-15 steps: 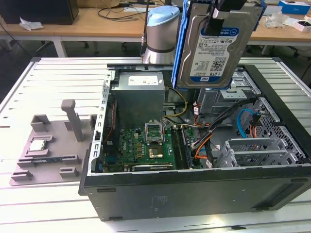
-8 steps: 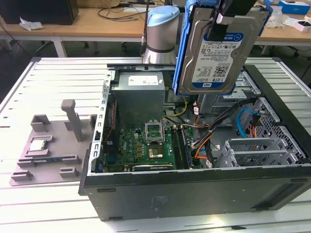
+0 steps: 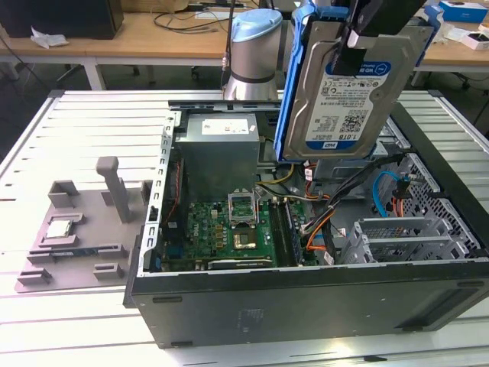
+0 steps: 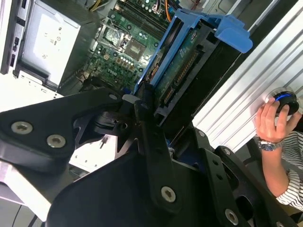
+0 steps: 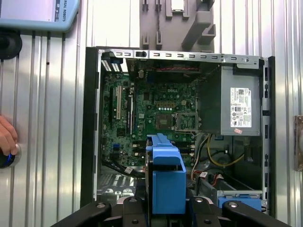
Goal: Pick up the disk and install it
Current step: 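Pick up the disk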
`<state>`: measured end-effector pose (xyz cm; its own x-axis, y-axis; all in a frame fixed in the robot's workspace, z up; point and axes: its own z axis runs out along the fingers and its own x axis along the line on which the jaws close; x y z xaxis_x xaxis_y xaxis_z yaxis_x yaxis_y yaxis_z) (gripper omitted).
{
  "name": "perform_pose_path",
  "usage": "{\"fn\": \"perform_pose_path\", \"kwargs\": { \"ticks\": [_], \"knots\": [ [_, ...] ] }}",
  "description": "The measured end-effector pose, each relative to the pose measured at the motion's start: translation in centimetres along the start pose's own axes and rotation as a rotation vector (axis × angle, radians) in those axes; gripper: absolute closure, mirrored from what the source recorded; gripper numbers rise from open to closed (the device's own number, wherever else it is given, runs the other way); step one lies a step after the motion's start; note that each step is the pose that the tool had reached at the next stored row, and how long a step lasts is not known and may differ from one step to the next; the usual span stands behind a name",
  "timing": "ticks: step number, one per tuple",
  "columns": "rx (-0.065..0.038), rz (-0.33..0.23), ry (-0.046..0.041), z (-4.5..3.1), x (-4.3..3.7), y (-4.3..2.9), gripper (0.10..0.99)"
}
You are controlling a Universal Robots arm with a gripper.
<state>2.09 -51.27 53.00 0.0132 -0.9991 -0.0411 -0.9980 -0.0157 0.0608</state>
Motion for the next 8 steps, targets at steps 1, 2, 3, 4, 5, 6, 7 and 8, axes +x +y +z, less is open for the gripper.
{"fn": "perform_pose_path", "kwargs": {
  "ticks": [1,2,3,4,5,6,7,8],
  "knots": [
    [0.0,0.0,0.0,0.0,0.14,0.0,0.722],
    [0.0,0.0,0.0,-0.01,0.26,0.0,0.722],
    [0.0,0.0,0.0001,-0.02,0.51,0.01,0.722],
    [0.0,0.0,-0.0001,-0.02,0.62,0.01,0.722],
    [0.0,0.0,0.0,-0.02,0.75,0.01,0.722],
    [0.0,0.0,0.0,-0.03,0.89,0.01,0.722],
    [0.0,0.0,0.0,-0.03,1.01,0.01,0.722],
    [0.0,0.0,-0.0001,-0.03,1.26,0.02,0.722]
  ]
}}
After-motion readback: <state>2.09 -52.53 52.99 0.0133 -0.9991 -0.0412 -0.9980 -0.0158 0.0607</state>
